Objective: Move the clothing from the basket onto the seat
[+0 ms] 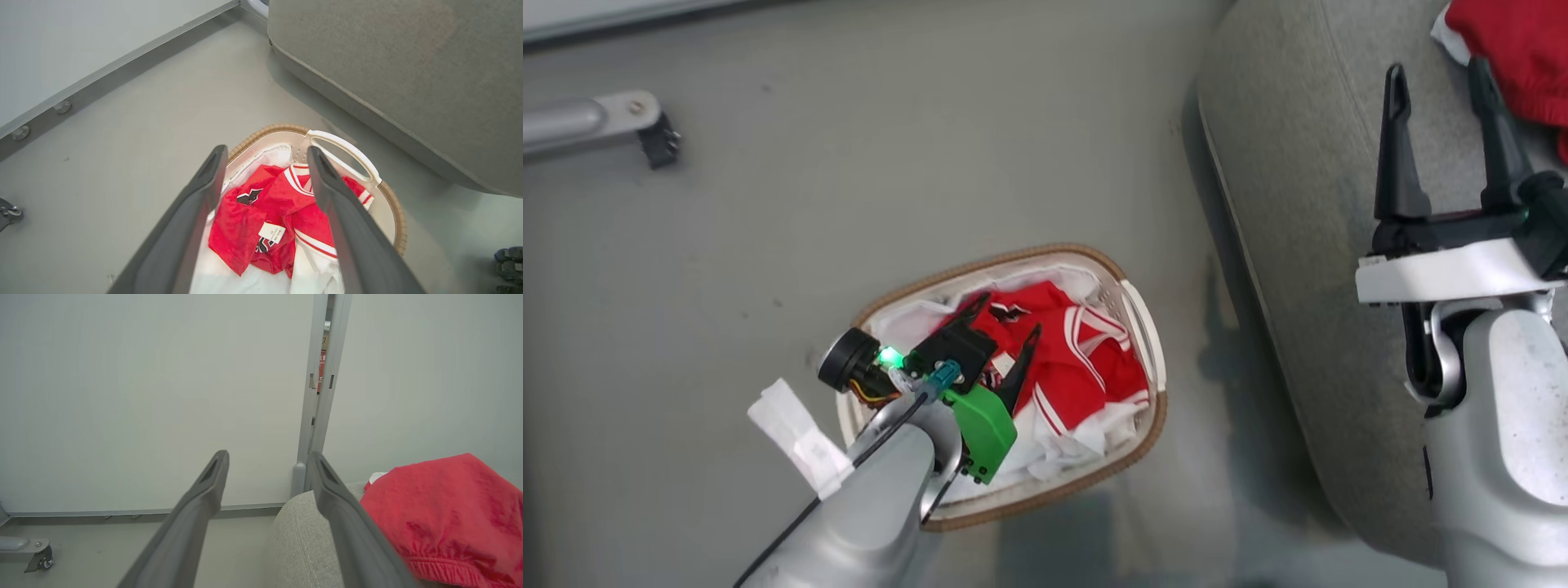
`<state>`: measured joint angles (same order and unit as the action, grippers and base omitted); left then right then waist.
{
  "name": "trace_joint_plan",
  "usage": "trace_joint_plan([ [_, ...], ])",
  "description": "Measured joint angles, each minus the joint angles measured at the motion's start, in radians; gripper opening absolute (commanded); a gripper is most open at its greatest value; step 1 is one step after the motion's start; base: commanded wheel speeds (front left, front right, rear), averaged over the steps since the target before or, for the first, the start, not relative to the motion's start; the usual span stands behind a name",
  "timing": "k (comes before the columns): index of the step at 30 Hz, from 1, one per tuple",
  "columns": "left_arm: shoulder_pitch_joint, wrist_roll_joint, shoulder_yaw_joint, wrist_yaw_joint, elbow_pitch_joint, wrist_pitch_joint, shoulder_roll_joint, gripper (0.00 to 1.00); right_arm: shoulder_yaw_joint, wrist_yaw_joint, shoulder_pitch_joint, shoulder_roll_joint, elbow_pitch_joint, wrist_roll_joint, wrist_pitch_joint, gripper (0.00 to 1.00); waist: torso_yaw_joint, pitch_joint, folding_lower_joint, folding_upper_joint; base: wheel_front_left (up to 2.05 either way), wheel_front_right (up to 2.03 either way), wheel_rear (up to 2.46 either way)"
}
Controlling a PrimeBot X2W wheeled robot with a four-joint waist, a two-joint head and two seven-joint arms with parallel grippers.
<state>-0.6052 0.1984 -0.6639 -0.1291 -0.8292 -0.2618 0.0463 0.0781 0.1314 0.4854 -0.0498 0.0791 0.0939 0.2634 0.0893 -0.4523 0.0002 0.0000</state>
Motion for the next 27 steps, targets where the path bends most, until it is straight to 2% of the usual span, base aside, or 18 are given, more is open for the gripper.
trace_joint_plan([
  [13, -0.199, -0.033, -0.2, -0.001, -0.272, 0.005, 0.032, 1.0, -0.033, 0.0, 0.075, -0.001, -0.07, 0.139, 0.0, 1.0, 0.124, -0.26, 0.0, 0.0, 0.0, 0.0, 0.0],
  [27, -0.345, -0.014, -0.235, -0.001, -0.407, 0.036, 0.031, 1.0, -0.065, 0.0, 0.148, -0.001, -0.108, 0.185, 0.0, 1.0, 0.225, -0.454, 0.0, 0.0, 0.0, 0.0, 0.0],
])
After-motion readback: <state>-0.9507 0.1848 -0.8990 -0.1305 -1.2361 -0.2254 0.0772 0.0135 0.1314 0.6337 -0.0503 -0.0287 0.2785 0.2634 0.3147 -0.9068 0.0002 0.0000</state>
